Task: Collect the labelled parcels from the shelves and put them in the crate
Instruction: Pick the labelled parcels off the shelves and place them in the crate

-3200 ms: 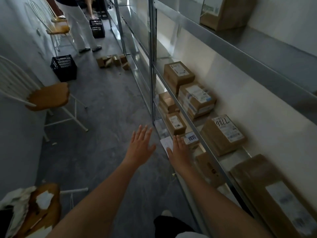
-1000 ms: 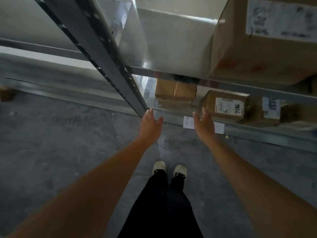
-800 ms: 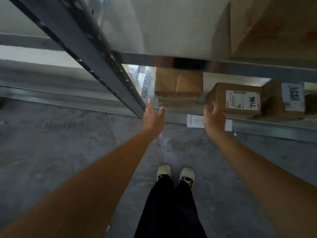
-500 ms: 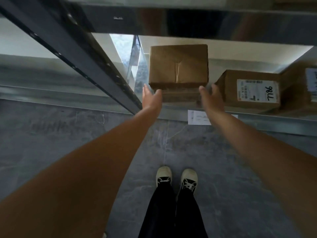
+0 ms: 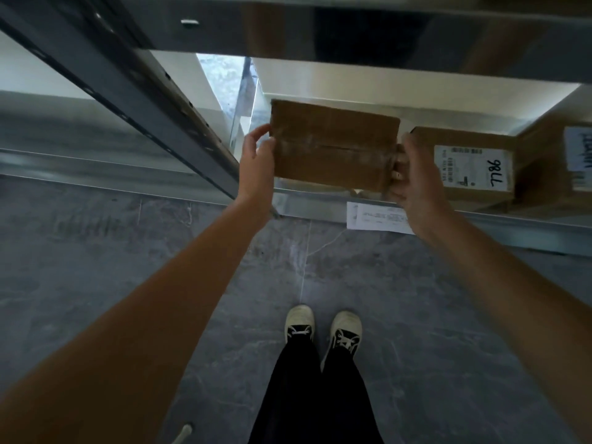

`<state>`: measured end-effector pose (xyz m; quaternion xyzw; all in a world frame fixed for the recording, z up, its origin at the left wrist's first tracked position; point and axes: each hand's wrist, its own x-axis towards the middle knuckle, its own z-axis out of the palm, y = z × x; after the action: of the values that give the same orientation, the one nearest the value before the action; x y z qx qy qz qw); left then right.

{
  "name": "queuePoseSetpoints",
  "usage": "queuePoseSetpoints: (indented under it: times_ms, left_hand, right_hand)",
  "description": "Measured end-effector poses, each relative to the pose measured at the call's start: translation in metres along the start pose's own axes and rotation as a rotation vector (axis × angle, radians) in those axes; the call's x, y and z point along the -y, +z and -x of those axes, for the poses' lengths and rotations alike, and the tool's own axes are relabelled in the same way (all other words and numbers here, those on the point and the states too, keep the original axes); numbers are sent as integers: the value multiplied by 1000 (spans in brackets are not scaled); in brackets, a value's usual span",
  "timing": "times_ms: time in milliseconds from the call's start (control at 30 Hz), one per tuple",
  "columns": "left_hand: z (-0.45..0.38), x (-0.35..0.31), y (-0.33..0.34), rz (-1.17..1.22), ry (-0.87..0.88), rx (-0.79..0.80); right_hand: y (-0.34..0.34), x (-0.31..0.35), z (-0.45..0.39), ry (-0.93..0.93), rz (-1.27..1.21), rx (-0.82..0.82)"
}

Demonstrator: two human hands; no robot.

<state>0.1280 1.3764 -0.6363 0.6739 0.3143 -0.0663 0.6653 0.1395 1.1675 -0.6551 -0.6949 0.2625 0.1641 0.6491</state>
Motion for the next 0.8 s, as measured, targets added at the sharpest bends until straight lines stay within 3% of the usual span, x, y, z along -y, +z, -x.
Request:
queuePoseSetpoints:
  times_ms: [233, 400, 600, 800]
  left_hand:
    - [12, -3, 3, -17, -68, -25]
    - [9, 3, 9, -28, -81, 11]
    - [6, 10, 3, -165, -63, 103]
    - [-6, -6, -4, -175, -186, 327]
  right_hand:
    - [-5, 3, 15, 84, -200, -16]
    - [-4, -5, 16, 97, -199, -43]
    - [-10, -13, 8, 88, -56, -34]
    - [-17, -27, 21, 311, -70, 64]
